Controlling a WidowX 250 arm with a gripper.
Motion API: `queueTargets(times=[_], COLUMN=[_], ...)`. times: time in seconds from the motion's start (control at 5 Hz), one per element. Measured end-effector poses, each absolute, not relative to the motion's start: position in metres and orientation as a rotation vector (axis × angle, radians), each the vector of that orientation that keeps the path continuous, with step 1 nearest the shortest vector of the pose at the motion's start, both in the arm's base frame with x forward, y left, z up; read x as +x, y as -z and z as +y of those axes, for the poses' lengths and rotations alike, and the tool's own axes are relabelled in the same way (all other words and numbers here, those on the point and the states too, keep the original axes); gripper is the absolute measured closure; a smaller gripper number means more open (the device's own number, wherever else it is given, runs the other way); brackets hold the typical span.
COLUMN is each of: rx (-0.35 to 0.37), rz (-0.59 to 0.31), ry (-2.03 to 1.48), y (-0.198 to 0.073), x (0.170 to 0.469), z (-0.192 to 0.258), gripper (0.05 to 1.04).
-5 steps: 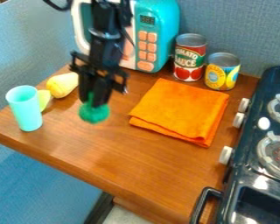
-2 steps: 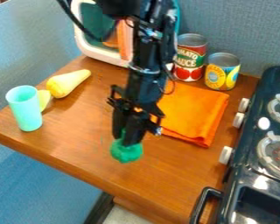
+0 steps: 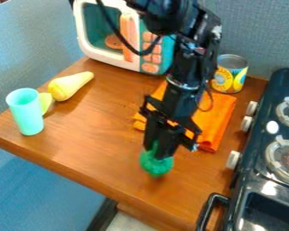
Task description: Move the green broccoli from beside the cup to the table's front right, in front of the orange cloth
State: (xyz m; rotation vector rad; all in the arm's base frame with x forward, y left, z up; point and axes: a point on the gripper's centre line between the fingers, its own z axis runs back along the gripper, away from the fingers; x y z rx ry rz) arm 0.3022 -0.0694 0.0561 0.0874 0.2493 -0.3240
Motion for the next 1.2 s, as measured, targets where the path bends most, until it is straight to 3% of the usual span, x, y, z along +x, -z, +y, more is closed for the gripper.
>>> queueTargets(times=[0.2,0.8,1.0,1.2], rx=[0.111,0.017,0.015,0.011], rz=[0.273,0.298,0.296,0.320], ry=[0.322,0.325,0.317,0.276], y=[-0.047,-0.046,-0.047,-0.047], x=[0.310,0.322,0.323,0.321], z=[-0.081,-0.103,-0.102,-0.096], gripper=[0.724,0.724,0.682,0.371])
